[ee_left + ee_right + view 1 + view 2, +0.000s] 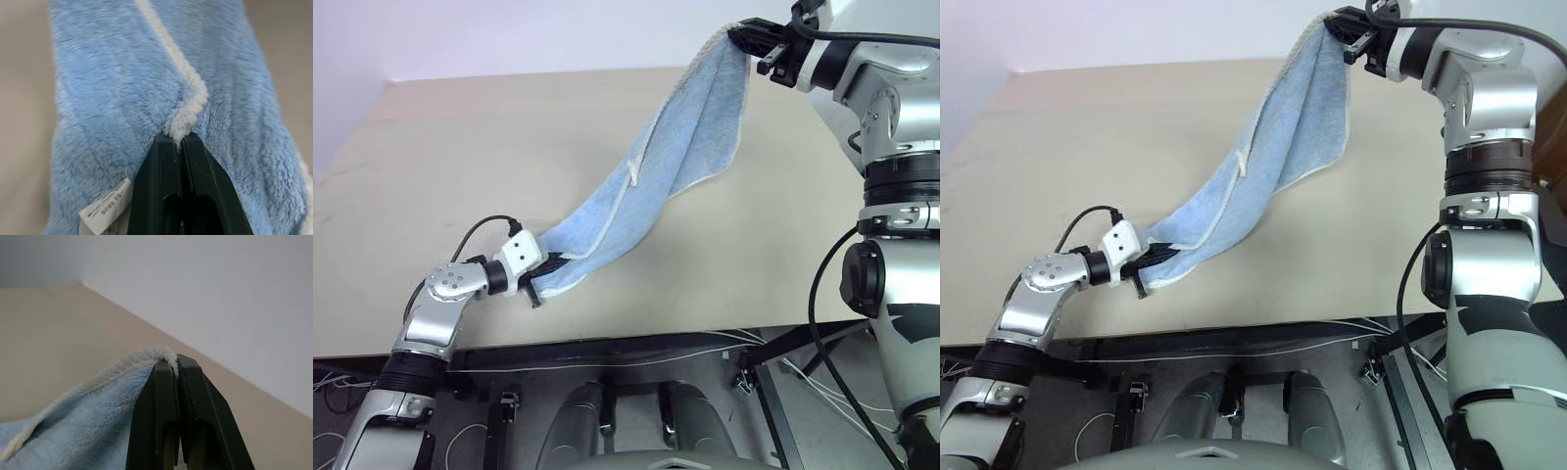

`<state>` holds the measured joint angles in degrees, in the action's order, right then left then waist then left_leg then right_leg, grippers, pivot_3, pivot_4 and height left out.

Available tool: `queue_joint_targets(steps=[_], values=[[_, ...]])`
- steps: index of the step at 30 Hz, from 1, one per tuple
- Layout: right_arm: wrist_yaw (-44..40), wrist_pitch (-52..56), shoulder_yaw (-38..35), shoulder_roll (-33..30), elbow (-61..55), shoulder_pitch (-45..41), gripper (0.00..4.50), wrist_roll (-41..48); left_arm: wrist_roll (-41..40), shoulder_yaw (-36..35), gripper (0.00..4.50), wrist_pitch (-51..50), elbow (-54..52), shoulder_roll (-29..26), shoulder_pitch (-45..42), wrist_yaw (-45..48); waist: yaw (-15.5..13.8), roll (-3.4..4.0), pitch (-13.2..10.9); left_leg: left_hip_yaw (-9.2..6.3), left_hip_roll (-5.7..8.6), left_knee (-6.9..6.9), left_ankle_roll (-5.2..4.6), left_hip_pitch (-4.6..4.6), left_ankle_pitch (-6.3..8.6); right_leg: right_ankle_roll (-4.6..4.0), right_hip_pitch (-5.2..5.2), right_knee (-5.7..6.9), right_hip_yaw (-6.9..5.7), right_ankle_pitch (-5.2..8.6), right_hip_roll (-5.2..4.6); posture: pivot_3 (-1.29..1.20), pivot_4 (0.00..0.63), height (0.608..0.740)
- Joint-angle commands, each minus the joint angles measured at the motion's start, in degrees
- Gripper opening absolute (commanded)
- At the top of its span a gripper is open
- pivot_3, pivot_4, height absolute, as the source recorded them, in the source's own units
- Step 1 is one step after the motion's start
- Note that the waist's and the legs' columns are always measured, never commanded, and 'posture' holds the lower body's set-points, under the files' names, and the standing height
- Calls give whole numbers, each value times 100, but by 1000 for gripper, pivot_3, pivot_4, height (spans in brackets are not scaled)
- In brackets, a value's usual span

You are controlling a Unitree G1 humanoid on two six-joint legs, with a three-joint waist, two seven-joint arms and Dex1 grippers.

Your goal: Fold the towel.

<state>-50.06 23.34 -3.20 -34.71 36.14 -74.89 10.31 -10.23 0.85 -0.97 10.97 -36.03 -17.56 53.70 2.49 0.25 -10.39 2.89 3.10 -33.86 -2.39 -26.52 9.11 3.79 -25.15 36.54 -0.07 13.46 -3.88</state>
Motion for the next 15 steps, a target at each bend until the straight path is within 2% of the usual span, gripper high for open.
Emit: queue_joint_targets(steps=[1,4,6,8,12,15], values=[[14,-72,-126,-76,-214,-106,0,77,-876,-885,18,-693,-244,1,-329,-291,-1,0,0,0,0,-3,0,-1,0,0,-1,0,0,0,0,0,150,735],[11,-124,-123,-87,-156,-113,0,61,-2027,-1782,18,-1806,-347,-49,-908,-581,-13,-5,-3,-3,0,-14,-1,-9,0,2,-3,4,-4,-1,0,0,150,735],[23,-190,-128,-97,-39,-139,0,38,-2797,-2274,18,-2488,-434,-276,-1209,-420,-11,-6,-3,-6,0,-26,-1,-13,-1,3,0,5,-10,-1,0,0,150,735],[73,-303,-109,-103,141,-176,0,-29,-3219,-2599,18,-2896,-309,-552,-1485,-254,6,-5,-3,-6,0,-31,-1,-10,-1,8,9,1,-10,-4,1,0,150,735],[134,-552,-67,-117,556,-263,0,-156,-2929,-2766,18,-2696,781,-1025,-2190,-331,3,-5,-3,-6,0,-30,-24,5,-20,8,27,-11,-8,-3,11,0,150,735],[284,-838,-54,-112,1107,-405,0,-302,-2258,-2515,18,-1987,2406,-1363,-3092,-456,-11,-6,-3,-6,0,-29,-22,4,-24,8,23,-9,-9,-3,13,0,150,735]])
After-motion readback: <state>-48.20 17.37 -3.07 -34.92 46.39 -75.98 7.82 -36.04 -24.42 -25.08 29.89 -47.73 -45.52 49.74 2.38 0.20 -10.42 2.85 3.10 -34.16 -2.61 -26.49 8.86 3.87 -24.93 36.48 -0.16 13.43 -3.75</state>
